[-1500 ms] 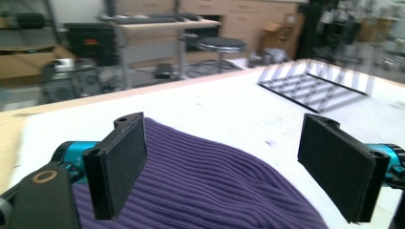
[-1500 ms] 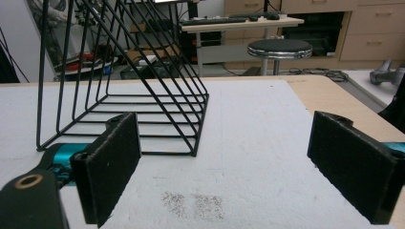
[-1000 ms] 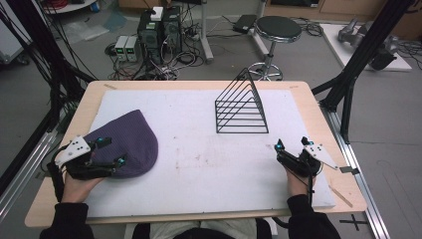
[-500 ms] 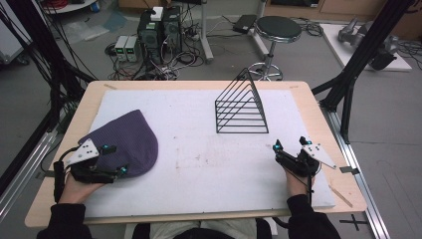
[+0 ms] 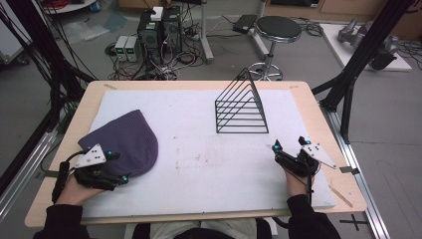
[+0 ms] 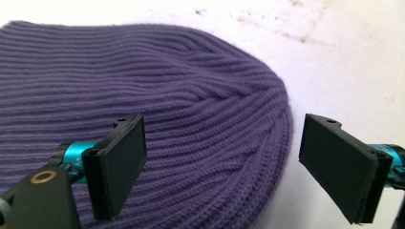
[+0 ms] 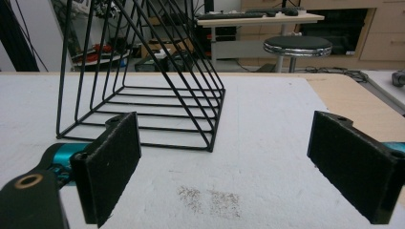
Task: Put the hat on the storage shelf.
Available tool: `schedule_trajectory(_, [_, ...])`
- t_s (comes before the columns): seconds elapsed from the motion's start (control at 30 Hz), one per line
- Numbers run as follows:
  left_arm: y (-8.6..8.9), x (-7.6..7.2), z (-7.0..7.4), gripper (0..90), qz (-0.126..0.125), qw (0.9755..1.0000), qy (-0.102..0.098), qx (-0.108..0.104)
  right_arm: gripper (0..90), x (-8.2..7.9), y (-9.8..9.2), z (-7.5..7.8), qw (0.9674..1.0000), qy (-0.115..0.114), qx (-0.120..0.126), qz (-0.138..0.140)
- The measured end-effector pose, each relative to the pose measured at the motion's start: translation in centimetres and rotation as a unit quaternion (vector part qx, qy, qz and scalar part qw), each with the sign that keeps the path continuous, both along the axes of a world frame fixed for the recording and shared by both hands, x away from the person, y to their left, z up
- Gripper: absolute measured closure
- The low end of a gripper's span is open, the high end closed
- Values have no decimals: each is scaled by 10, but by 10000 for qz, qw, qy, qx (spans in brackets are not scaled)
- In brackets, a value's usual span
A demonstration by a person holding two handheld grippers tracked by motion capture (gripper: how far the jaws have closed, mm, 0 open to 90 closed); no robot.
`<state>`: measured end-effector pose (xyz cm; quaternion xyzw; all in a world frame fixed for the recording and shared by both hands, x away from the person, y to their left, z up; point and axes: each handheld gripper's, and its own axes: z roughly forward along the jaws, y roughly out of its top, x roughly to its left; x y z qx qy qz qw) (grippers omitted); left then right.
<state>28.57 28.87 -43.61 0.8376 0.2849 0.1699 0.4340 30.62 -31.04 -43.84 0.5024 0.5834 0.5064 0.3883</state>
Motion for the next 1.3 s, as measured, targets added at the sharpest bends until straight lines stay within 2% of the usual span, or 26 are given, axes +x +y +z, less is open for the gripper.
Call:
schedule_trajectory(0.1, [-3, 1, -3, 164, 19, 9997, 56, 219, 103, 0, 0, 0, 10000, -3, -25, -12])
schedule_trajectory(0.27, [-6, 4, -7, 165, 99, 9990, 117, 411, 103, 0, 0, 0, 10000, -2, -41, -27])
schedule_trajectory(0.37, [-9, 6, -12, 160, 165, 9975, 70, 684, 103, 0, 1, 0, 10000, 10, -55, -25])
schedule_trajectory(0.5, [-8, 8, -13, 182, 423, 9968, -90, 675, 103, 0, 1, 0, 10000, 4, -66, -22])
schedule_trajectory(0.57, [-6, 9, -14, 209, 427, 9975, -27, 558, 103, 0, 1, 0, 10000, 9, -66, -35])
schedule_trajectory(0.67, [-5, 8, -13, 353, 289, 9982, -67, 524, 103, 0, 1, 0, 10000, 10, -47, -27])
schedule_trajectory(0.73, [-5, 8, -13, 441, 301, 9981, -95, 520, 103, 0, 1, 0, 10000, -12, -56, -40])
schedule_trajectory(0.77, [-5, 8, -13, 495, 377, 9978, -127, 523, 103, 0, 1, 1, 10000, -1, -46, -42])
schedule_trajectory(0.8, [-5, 8, -13, 632, 504, 9969, -190, 571, 103, 0, 1, 0, 10000, -4, -53, -45])
schedule_trajectory(0.83, [-6, 8, -13, 680, 633, 9958, -250, 606, 103, 0, 1, 1, 10000, -11, -44, -39])
schedule_trajectory(0.87, [-7, 9, -13, 710, 737, 9952, -229, 607, 103, 0, 1, 1, 10000, -5, -57, -37])
schedule_trajectory(0.97, [-9, 11, -10, 753, 927, 9940, -73, 583, 103, 0, 1, 0, 10000, -1, -55, -39])
schedule_trajectory(1.07, [-6, 12, -9, 763, 981, 9942, 72, 430, 103, 0, 1, 0, 10000, 10, -64, -43])
schedule_trajectory(1.3, [-6, 13, -8, 763, 1049, 9939, 37, 342, 103, 1, 1, 0, 10000, 14, -57, -40])
